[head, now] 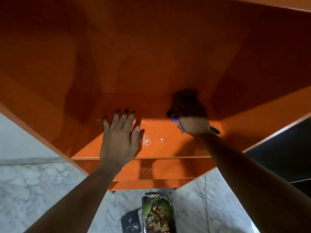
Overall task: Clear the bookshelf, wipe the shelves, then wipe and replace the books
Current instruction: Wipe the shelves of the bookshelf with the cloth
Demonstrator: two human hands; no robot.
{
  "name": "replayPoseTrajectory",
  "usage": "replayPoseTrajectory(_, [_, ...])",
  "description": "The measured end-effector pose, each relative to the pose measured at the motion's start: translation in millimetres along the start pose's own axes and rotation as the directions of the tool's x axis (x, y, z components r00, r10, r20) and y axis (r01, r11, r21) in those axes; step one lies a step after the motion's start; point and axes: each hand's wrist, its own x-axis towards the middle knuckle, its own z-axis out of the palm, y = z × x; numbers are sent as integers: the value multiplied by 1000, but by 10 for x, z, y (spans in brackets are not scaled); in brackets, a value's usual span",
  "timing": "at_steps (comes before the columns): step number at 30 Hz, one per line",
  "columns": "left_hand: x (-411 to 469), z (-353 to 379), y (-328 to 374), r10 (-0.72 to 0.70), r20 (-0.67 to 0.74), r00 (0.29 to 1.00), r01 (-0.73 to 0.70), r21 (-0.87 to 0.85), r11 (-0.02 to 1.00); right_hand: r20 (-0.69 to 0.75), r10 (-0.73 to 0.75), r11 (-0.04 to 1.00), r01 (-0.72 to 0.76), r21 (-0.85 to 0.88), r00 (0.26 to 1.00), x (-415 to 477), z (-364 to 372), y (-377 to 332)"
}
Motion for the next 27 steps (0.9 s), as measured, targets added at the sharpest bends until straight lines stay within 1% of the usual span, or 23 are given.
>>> replayPoseTrajectory(1, [-1,7,-5,-20,-4,1000,20,-18,1000,62,-29,999,31,-34,998,43,67,-42])
replayPoseTrajectory(3, [0,13,-13,-45,-14,999,45,-49,998,107,-128,986,139,-97,986,140,99,-100])
replayPoseTrajectory(6, [-11,20,-9,-56,-23,998,54,-76,996,80,-310,947,315,-68,947,135,55,-316])
replayPoseTrajectory(7, [-10,18,-5,-62,-30,998,59,-91,994,58,-354,933,357,-42,933,99,58,-403])
replayPoseTrajectory(8, [-13,14,-3,-72,-40,997,67,-111,992,39,-372,928,372,20,927,76,5,-531])
replayPoseTrajectory(10, [-21,14,-6,-94,-62,994,83,-158,984,56,-369,905,345,247,928,35,-132,-778])
replayPoseTrajectory(11, [-22,14,-11,-104,-76,992,89,-182,979,50,-382,883,349,313,923,-11,-155,-878])
replayPoseTrajectory(15, [-41,0,-33,-137,-154,979,85,-300,950,68,-408,858,357,370,910,-334,-230,-1082])
replayPoseTrajectory(19, [-110,-72,-54,-175,-153,973,101,-404,909,136,-444,821,342,457,885,-735,-294,-1155])
replayPoseTrajectory(20, [-169,-99,-70,-188,-139,972,115,-414,903,125,-445,803,334,494,887,-827,-323,-1173])
replayPoseTrajectory(23, [-438,-232,-157,-229,-108,967,168,-402,900,2,-404,749,330,575,915,-1066,-402,-1277])
replayPoseTrajectory(25, [-586,-345,-233,-245,-88,966,194,-381,904,-19,-368,722,299,624,930,-1143,-446,-1353])
replayPoseTrajectory(27, [-681,-441,-312,-245,-64,967,211,-331,920,-33,-291,689,233,686,956,-1171,-517,-1416])
